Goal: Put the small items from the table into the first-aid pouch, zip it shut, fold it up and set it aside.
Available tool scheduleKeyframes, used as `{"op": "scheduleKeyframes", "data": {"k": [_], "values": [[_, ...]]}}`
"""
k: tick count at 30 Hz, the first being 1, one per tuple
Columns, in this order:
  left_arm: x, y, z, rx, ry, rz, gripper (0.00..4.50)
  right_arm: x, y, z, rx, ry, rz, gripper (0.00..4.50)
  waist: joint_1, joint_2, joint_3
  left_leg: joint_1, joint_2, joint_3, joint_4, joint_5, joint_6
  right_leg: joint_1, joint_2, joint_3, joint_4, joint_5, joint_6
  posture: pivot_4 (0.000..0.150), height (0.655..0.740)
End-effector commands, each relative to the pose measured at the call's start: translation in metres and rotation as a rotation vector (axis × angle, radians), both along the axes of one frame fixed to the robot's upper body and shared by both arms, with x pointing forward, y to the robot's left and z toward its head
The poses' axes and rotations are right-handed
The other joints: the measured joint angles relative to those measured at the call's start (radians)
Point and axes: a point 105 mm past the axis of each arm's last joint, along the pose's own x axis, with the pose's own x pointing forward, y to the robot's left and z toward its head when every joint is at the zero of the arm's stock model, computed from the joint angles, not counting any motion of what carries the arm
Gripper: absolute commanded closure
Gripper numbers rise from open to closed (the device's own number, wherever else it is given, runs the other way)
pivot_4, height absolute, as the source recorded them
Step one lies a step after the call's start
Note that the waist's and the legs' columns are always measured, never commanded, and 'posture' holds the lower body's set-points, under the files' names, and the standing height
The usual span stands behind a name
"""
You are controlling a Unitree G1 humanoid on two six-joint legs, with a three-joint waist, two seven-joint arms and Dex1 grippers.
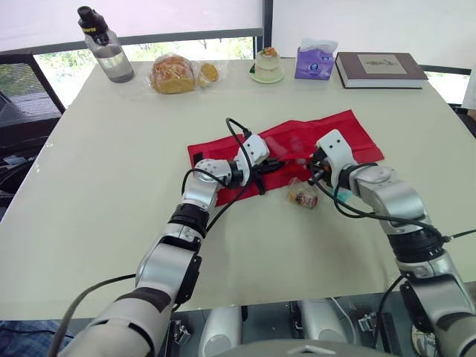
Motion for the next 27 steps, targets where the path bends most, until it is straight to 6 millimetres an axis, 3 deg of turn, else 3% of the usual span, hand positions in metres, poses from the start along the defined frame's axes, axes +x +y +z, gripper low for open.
{"op": "scheduleKeyframes", "data": {"k": [1, 10, 21, 27], "values": [[-0.002, -0.008, 0.01, -0.01, -0.04, -0.036, 4.5, 0.007, 0.008, 0.016, 0.0, -0.085, 0.016, 4.46, 0.0, 0.0, 0.0, 0.0, 0.0, 0.0, 0.0, 0.0, 0.0, 0.0, 0.0, 0.0, 0.0, 0.0, 0.0, 0.15, 0.74], [-0.004, -0.004, 0.007, 0.0, -0.04, -0.036, 4.5, 0.014, 0.008, 0.018, -0.082, -0.203, 0.063, 4.46, 0.0, 0.0, 0.0, 0.0, 0.0, 0.0, 0.0, 0.0, 0.0, 0.0, 0.0, 0.0, 0.0, 0.0, 0.0, 0.15, 0.74], [-0.007, -0.008, 0.004, 0.007, -0.038, -0.055, 4.5, 0.026, 0.035, 0.023, -0.178, -0.439, 0.171, 4.46, -0.002, 0.0, 0.0, 0.0, 0.0, 0.0, 0.0, 0.0, 0.0, 0.0, 0.0, 0.0, 0.0, 0.0, 0.0, 0.15, 0.74], [-0.007, -0.008, 0.004, 0.006, -0.039, -0.057, 4.5, 0.026, 0.056, 0.022, -0.157, -0.46, 0.218, 4.46, -0.002, 0.0, 0.0, 0.0, 0.0, 0.0, 0.0, 0.0, 0.0, 0.0, 0.0, 0.0, 0.0, 0.0, 0.0, 0.15, 0.74]]}}
